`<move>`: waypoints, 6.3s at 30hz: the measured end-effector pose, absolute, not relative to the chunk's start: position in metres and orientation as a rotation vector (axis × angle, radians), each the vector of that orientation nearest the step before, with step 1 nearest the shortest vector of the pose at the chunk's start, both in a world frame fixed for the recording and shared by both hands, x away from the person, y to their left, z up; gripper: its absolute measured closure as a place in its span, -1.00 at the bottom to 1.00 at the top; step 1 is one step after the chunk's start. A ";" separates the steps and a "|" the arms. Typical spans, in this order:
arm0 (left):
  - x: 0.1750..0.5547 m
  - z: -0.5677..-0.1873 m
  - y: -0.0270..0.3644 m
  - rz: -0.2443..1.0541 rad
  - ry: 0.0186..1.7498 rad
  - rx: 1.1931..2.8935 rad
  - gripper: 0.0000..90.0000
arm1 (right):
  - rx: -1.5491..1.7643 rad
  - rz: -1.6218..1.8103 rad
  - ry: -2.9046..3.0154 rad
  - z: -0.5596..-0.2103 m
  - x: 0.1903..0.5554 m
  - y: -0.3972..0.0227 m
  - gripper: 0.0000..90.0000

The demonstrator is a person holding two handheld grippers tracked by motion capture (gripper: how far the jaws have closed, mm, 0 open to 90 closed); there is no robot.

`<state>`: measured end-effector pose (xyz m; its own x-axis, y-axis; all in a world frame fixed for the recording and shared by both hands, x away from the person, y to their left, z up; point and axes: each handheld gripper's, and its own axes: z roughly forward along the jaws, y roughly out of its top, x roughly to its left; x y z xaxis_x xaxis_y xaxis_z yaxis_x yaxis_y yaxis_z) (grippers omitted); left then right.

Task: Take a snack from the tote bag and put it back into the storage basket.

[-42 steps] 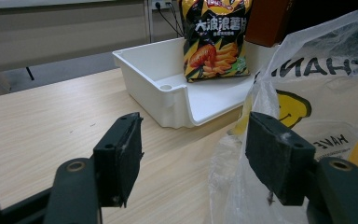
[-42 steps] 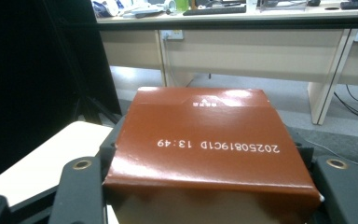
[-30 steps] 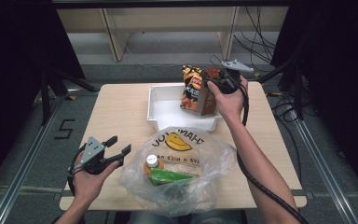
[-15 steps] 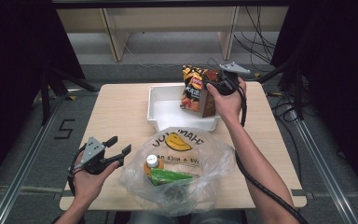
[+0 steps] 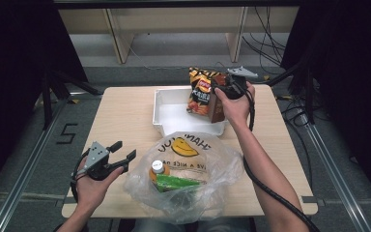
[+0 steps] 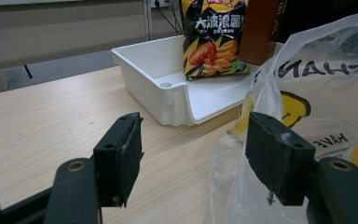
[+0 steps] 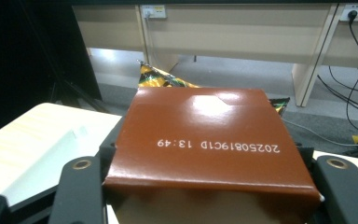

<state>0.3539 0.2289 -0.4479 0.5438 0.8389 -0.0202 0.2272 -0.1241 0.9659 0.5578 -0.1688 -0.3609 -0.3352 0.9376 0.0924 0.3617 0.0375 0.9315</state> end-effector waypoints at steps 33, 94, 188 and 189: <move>0.354 -0.448 0.229 0.674 0.908 1.657 -0.21 | 1.367 1.218 1.788 -0.390 0.569 -0.169 -0.15; 0.354 -0.448 0.227 0.682 0.920 1.672 -0.21 | 1.269 1.233 1.835 -0.357 0.517 -0.179 -0.41; 0.350 -0.447 0.219 0.687 0.896 1.696 -0.22 | 0.832 1.468 2.498 -0.386 0.332 -0.124 0.12; 0.350 -0.447 0.219 0.688 0.891 1.699 -0.22 | 0.849 1.468 2.499 -0.386 0.331 -0.123 0.12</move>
<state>0.3504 0.2194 -0.4473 0.5574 0.8300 0.0182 0.2270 -0.1734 0.9583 0.3313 -0.1226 -0.3861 -0.8353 0.5222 0.1721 0.4046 0.3718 0.8355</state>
